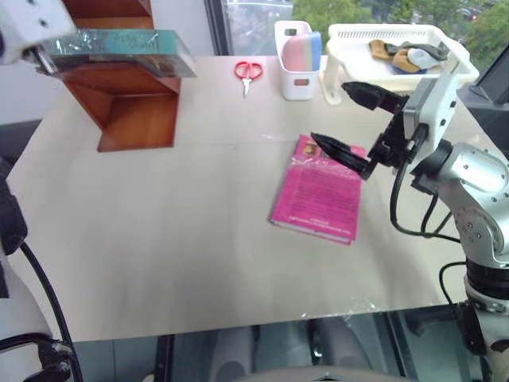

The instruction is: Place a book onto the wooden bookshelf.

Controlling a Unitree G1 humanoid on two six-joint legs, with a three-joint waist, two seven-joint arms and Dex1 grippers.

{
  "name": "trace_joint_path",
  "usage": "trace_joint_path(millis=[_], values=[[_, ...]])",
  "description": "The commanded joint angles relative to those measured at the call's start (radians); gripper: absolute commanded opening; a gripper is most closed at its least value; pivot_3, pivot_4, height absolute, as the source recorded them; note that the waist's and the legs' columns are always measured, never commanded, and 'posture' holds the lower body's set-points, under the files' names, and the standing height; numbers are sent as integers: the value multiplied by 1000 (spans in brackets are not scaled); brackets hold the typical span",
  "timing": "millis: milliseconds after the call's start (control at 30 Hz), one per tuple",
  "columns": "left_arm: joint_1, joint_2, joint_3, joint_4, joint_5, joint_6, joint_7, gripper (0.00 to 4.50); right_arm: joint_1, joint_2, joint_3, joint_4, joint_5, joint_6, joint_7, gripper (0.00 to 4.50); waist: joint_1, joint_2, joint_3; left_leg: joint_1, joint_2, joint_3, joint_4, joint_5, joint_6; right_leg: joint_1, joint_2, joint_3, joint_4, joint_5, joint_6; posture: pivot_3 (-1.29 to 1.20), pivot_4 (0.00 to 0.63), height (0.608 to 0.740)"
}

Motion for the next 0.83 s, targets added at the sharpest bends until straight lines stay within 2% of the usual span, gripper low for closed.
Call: trace_joint_path(millis=[33, 100, 167, 233, 300, 333, 400, 467, 633, 733, 833], values=[[127, 10, 218, -213, -330, 163, -223, 4476, 44, -23, -5, -11, -16, -23, 19, 4500, -1, 0, 0, 0, 0, 0, 1, 0, 0, 0, 0, 0, 1, 0, 0, 0, 150, 740], [345, -14, 327, -483, -491, 360, -229, 4476, 76, -23, 7, 12, -42, -38, 20, 4500, -5, 1, 0, 0, 1, 0, 3, 0, 0, 1, 0, 1, 3, 0, 0, 0, 150, 740], [626, -89, 428, -849, -658, 625, -130, 4476, 108, -33, 27, 60, -90, -65, 26, 4500, -9, 2, -1, 2, 1, 0, 6, 0, 0, 2, 0, 2, 8, 0, 0, 0, 150, 740], [938, -229, 445, -1239, -832, 816, 18, 4476, 141, -58, 16, 110, -125, -75, 29, 4500, -9, 2, -1, 5, 4, -1, 11, 0, 0, 6, 1, 2, 9, 0, 0, 0, 150, 740], [1112, -323, 425, -1447, -877, 893, 120, 4476, 174, -70, -2, 122, -132, -82, 34, 4500, -7, 7, -4, 7, 4, 0, 10, 0, 0, 9, 1, 1, 5, 1, 0, 0, 150, 740], [1168, -368, 426, -1495, -878, 921, 180, 4476, 199, -74, -5, 121, -159, -100, 14, 4500, -5, 5, -3, 21, 3, -2, 9, -3, 4, 23, -6, 4, 7, -3, 4, 0, 150, 740], [1282, -440, 418, -1552, -851, 951, 272, 4476, 271, -91, -20, 100, -173, -98, 11, 4500, -3, 0, -3, 20, 2, -1, 10, -3, 4, 22, -4, 1, 8, -3, 4, 0, 150, 740], [1392, -465, 405, -1571, -811, 953, 298, 4476, 357, -122, -58, 80, -176, -100, 28, 4500, 0, 1, -4, 21, 3, -3, 11, -3, 4, 23, 1, 0, 8, -2, 3, 0, 150, 740], [1555, -430, 495, -1517, -795, 904, 265, 4476, 617, -248, -244, 48, -166, -137, 126, 4500, 8, 4, -5, 24, 1, 0, 9, -3, 4, 25, -1, 2, 7, -3, 2, 0, 150, 740], [1594, -400, 530, -1494, -795, 890, 233, 4476, 685, -277, -323, 54, -153, -143, 150, 4500, 12, 4, -5, 26, 1, 0, 10, -3, 4, 26, -1, 3, 6, -4, 0, 0, 150, 740], [1593, -384, 529, -1452, -787, 868, 201, 4476, 689, -285, -346, 98, -159, -163, 165, 4500, 14, 3, -5, 36, 1, 2, 7, -4, 2, 35, -2, 4, 1, -5, -2, 0, 150, 740]])
